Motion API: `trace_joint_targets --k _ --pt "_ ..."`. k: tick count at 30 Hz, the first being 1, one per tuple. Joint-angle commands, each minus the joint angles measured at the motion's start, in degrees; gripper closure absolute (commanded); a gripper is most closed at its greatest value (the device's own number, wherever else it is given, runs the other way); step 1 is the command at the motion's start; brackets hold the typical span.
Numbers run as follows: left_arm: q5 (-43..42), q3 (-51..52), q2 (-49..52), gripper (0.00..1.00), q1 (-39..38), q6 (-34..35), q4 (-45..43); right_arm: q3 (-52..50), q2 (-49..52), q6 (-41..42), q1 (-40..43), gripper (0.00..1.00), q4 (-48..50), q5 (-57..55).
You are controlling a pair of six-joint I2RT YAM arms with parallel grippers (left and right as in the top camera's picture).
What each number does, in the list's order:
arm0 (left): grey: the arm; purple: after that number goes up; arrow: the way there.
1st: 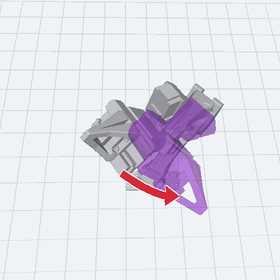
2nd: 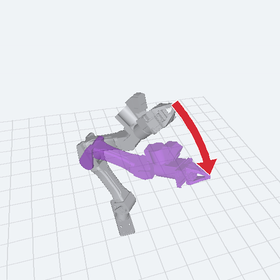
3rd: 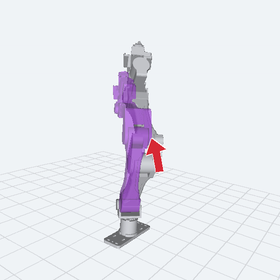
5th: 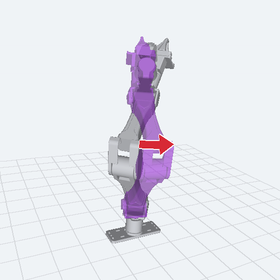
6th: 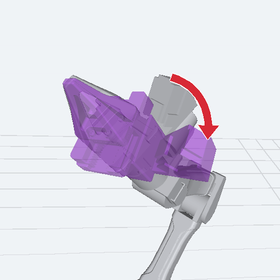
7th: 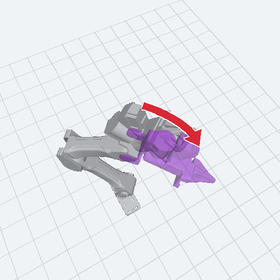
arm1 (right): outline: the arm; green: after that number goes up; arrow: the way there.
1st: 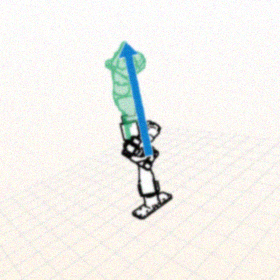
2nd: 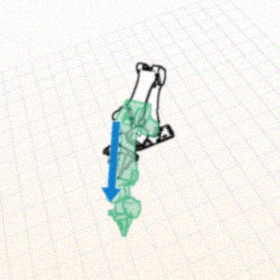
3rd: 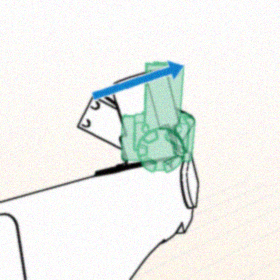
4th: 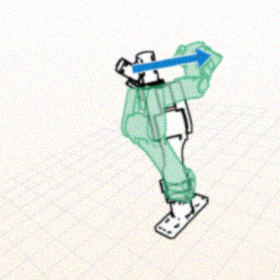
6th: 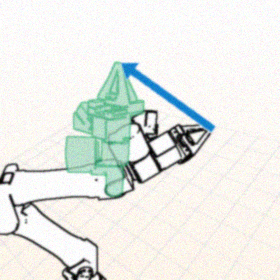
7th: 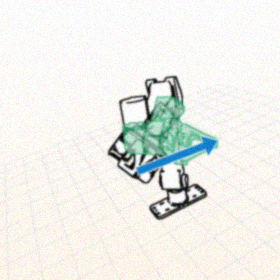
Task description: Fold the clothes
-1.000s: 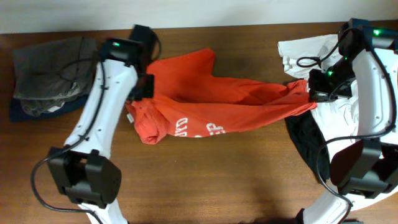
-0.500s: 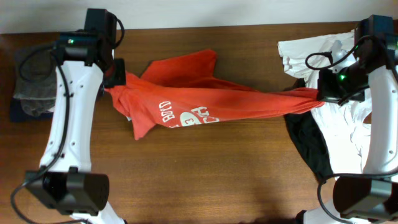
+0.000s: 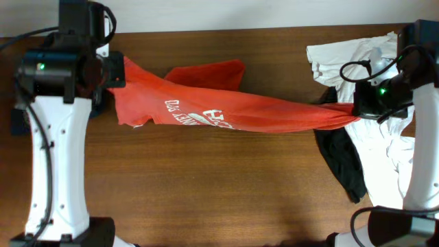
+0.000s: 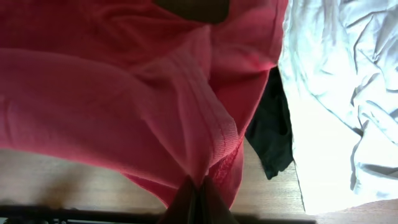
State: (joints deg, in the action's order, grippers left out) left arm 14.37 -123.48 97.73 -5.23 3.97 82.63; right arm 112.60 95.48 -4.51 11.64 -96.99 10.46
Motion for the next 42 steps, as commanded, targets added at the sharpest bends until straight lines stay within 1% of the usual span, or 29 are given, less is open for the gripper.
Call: trace_joint_targets --k 1,4,9,11,17,22,29,34,38,42 --pt "-2.2 -1.1 -0.9 1.0 0.1 -1.0 2.5 0.4 -2.7 0.1 0.0 0.96 -0.4 0.7" --pt "-2.2 -1.1 -0.9 1.0 0.1 -1.0 5.6 -0.7 -3.7 0.3 0.0 0.96 -0.4 0.7" --pt "-3.5 -1.1 -0.9 0.99 0.2 -0.3 9.4 -6.1 -8.3 0.7 0.0 0.96 -0.3 -1.7" --pt "-5.3 -1.1 -0.9 0.99 0.2 -0.3 11.2 -9.1 -11.3 2.3 0.0 0.96 -0.3 -3.9" --pt "-9.4 1.8 -1.0 0.99 0.1 -0.1 13.8 -17.5 -18.1 5.1 0.0 0.96 0.5 -3.9" --pt "-10.4 9.0 -1.0 1.0 -0.8 -0.1 12.7 -24.8 -19.8 7.8 0.0 0.96 2.3 -3.4" --pt "-12.5 20.3 -1.0 0.99 -1.1 -0.2 7.3 -34.1 -19.8 8.7 0.0 0.96 7.8 -2.1" --pt "-13.3 26.0 -1.0 0.99 -1.7 -0.2 4.3 -36.8 -19.8 9.5 0.0 0.96 9.2 -2.1" --pt "-13.3 28.6 -1.0 0.99 -2.4 -0.2 4.4 -38.5 -19.8 9.5 0.0 0.96 9.4 -2.1" --pt "-13.2 31.0 -1.0 0.99 -2.4 -0.2 2.8 -41.9 -19.8 9.5 0.1 0.96 12.3 -2.1"
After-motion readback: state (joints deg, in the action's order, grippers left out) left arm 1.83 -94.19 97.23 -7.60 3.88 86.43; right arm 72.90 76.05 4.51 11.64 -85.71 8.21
